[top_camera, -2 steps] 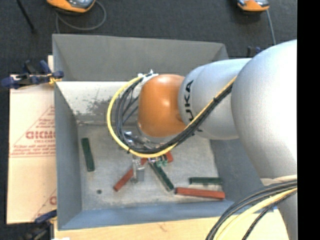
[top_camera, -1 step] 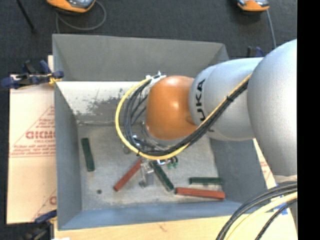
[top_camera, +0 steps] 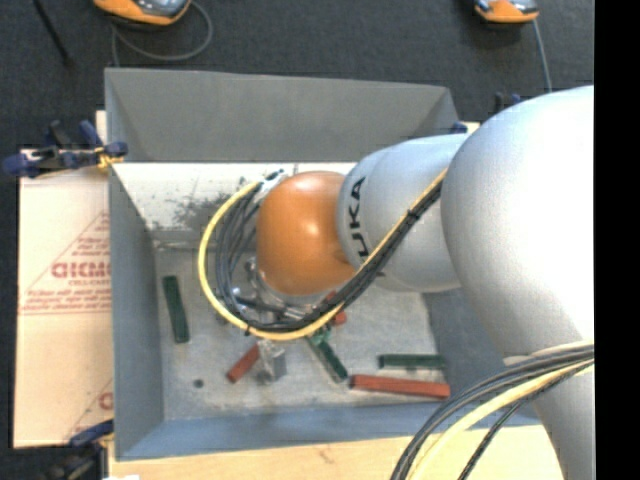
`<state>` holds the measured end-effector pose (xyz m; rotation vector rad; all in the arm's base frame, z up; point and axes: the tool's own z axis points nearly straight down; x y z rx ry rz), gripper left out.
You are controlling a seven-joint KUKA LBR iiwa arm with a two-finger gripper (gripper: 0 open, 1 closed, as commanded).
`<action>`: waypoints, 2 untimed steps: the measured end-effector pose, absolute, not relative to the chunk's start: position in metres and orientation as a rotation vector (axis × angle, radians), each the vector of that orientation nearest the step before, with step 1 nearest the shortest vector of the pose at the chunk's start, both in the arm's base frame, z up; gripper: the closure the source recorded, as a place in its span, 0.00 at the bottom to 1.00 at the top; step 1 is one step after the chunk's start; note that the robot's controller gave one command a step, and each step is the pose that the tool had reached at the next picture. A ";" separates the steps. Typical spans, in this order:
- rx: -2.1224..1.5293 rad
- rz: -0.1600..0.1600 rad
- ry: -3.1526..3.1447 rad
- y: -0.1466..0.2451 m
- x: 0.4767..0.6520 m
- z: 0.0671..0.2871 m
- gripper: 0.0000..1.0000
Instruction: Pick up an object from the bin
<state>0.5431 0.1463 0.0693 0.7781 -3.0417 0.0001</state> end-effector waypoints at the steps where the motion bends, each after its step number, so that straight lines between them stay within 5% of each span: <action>1: 0.772 -0.002 -3.045 0.146 0.544 0.070 0.00; 2: 0.769 -0.003 -3.046 0.146 0.544 0.070 1.00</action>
Offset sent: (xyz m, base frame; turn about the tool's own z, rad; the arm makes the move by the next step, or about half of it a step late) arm 0.0000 0.0000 0.0000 0.0000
